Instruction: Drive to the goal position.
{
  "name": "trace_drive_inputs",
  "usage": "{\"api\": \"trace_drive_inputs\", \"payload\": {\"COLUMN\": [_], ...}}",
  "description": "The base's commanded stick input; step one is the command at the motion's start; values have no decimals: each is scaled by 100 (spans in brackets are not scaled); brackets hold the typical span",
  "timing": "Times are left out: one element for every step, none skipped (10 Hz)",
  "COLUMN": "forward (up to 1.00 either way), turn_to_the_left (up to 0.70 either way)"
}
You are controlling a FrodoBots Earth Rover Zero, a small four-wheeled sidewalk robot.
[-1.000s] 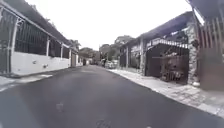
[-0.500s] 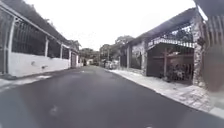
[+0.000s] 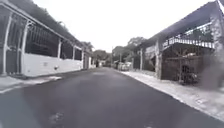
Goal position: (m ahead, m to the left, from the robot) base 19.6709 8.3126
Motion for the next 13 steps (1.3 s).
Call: {"api": "trace_drive_inputs", "payload": {"forward": [50,50,50,50,50,50,50,50,50,50,50,50,50], "turn_to_the_left": [0,0,0,0,0,0,0,0,0,0,0,0,0]}}
